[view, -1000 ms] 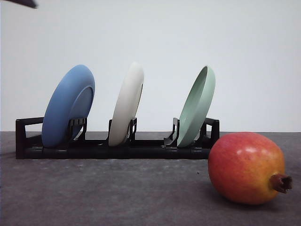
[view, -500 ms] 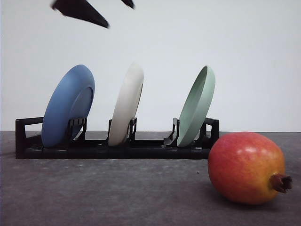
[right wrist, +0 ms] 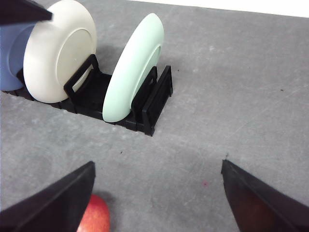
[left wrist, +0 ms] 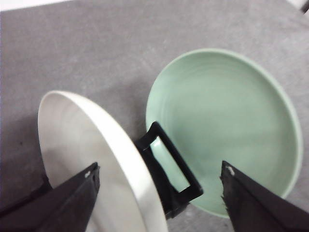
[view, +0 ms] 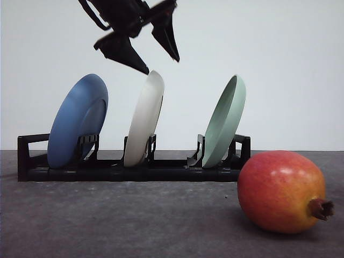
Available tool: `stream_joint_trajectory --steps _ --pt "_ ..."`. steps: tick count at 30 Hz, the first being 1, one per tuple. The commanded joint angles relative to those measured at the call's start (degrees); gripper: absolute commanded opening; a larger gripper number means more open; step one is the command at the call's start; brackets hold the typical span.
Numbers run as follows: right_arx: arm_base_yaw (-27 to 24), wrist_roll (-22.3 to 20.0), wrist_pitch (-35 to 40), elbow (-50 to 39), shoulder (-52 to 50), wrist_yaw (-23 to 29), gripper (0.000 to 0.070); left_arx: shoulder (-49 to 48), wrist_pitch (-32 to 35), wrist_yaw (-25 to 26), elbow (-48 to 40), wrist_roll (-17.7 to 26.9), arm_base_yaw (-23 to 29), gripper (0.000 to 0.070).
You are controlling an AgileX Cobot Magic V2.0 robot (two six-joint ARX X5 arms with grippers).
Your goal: Place pomegranate in white plate
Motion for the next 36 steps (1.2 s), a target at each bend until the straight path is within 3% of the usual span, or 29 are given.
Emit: stream_joint_trajectory --steps 1,10,13,18,22,29,36 --pt "0.0 0.0 -0.1 1.1 0.5 0.0 0.0531 1.9 0.5 -0.8 1.7 0.7 -0.5 0.0475" --pt "0.1 0.0 -0.3 1.1 0.8 0.0 0.0531 3.3 -1.1 -3.4 1.7 0.7 -0.5 0.046" --pt "0.1 0.0 -0.3 1.1 0.8 0.0 0.0531 3.3 -1.4 -3.3 1.7 0.7 -0.5 0.0355" --pt "0.1 0.0 -0.3 1.1 0.8 0.0 0.0531 3.3 -3.2 -3.2 1.7 0.7 -0.5 0.0311" --pt "0.2 0.1 -0.3 1.1 0.8 -0.1 0.0531 3.3 -4.3 -2.0 1.7 0.4 -0.5 0.0172" --pt "0.3 0.1 -0.3 1.1 0.8 -0.1 0.0531 3.3 -5.0 2.1 1.7 0.1 -0.5 0.0017" --pt "0.3 0.1 -0.3 1.1 0.8 0.0 0.0531 3.3 -5.0 4.4 1.7 -2.7 -0.3 0.0004"
